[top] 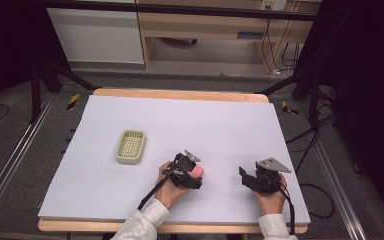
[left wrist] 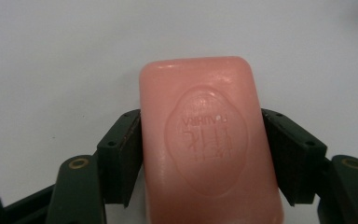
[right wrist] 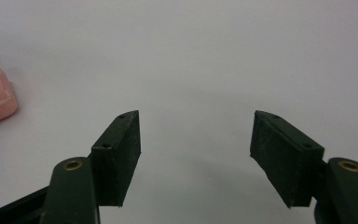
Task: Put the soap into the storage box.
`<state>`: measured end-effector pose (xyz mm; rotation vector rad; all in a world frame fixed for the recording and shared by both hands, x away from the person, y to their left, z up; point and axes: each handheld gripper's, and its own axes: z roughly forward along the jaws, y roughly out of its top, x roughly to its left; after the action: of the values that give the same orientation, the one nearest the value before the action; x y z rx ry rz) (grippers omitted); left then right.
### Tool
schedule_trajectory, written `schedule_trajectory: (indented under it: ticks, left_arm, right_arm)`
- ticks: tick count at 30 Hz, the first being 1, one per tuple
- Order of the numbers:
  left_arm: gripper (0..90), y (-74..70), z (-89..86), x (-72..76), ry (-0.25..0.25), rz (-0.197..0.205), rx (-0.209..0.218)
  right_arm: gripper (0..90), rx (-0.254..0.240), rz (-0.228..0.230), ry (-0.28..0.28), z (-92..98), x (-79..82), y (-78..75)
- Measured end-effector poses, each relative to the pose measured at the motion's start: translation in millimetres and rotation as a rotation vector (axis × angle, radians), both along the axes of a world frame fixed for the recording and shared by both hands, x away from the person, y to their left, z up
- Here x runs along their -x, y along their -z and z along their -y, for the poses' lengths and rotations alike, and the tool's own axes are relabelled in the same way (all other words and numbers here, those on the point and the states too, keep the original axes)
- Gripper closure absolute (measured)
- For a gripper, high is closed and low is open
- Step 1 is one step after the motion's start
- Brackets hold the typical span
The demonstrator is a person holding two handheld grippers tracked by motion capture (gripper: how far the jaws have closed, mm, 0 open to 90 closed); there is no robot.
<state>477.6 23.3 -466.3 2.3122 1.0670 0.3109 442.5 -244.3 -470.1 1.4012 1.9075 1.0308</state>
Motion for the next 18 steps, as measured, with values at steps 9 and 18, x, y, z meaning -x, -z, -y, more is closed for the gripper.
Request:
schedule_trajectory:
  ticks: [9, 18]
  left_arm:
    - [36.7, -1.9, -1.1, -1.9, 0.001, -0.016, -0.006]
    - [36.9, -11.8, -9.3, 2.3, 0.014, 0.005, 0.006]
  right_arm:
    - [33.5, 0.004, -0.001, -0.004, -0.1, -0.2, 0.6]
    - [33.5, 0.006, 0.0, -0.003, 0.3, 0.2, 0.8]
